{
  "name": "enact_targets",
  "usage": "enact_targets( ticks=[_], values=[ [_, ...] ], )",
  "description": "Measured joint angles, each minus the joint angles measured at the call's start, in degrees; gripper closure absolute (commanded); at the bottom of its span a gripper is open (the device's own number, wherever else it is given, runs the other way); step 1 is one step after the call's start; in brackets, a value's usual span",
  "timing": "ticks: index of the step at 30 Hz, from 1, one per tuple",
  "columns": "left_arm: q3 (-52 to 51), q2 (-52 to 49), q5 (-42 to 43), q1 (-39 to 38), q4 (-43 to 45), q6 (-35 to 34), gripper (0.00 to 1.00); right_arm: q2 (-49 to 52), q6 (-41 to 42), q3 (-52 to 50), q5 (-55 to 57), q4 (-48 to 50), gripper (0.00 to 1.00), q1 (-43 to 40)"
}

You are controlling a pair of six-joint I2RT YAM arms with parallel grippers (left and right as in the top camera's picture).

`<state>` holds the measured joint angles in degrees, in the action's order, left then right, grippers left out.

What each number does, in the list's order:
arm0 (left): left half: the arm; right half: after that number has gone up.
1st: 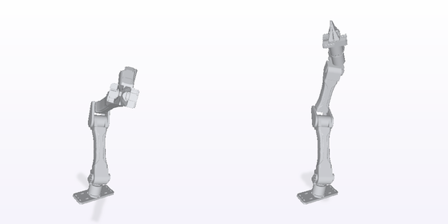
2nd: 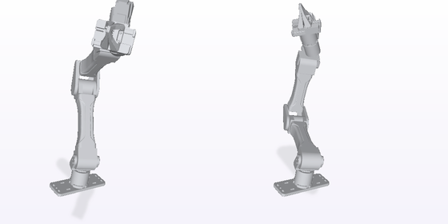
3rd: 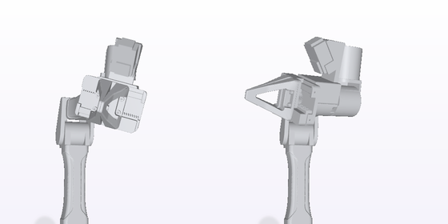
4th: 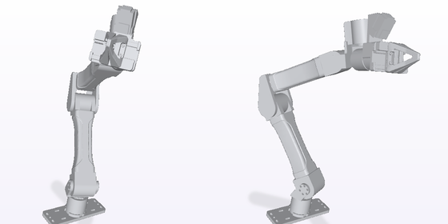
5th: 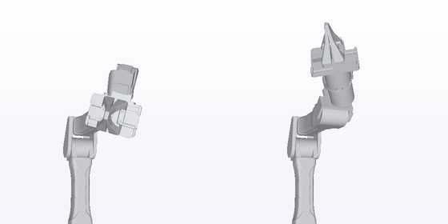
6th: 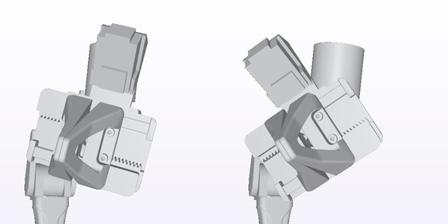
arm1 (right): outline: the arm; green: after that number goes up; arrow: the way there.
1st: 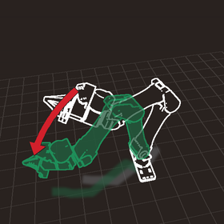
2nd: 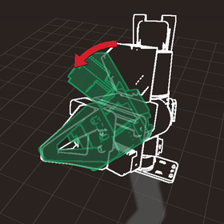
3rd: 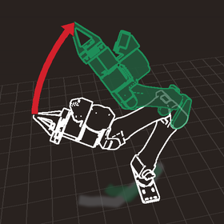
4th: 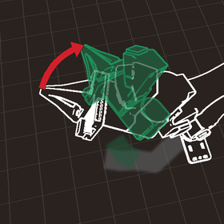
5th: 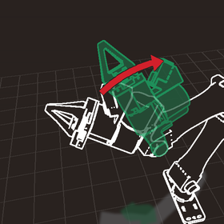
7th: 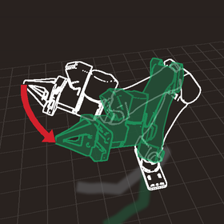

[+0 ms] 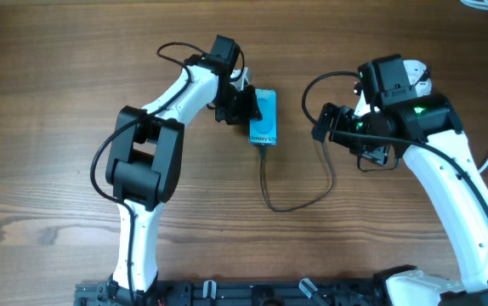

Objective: Plug charger to phone and switch on socket

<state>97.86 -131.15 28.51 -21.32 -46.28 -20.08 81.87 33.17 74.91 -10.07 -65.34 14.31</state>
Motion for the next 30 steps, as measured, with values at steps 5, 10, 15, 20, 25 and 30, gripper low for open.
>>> enact_targets(
  ticks=[5,10,15,20,25,30],
  values=[
    [0.4,0.0,-1.4,0.0,-2.4,0.0,0.6,0.0,0.0,0.0,0.0,-1.6,0.0,0.0],
    [0.6,0.8,-4.7,0.3,-6.8,0.2,0.67,0.0,-2.8,0.1,0.1,-3.5,0.0,-0.2],
    [0.3,12.9,-8.0,6.5,-9.0,0.1,0.01,0.7,-7.6,7.3,1.7,-8.7,0.0,-9.1],
    [1.4,37.5,-19.4,13.3,-15.9,-0.2,0.0,2.3,-8.9,12.5,14.2,-2.1,0.0,-21.7],
    [1.4,38.5,-23.3,14.4,-19.2,-0.2,0.0,2.8,-8.9,8.3,26.0,12.3,0.0,-27.0],
    [1.4,38.4,-24.0,14.4,-19.1,-0.2,0.0,9.6,-8.9,6.8,26.9,18.3,0.0,-32.6]
  ],
)
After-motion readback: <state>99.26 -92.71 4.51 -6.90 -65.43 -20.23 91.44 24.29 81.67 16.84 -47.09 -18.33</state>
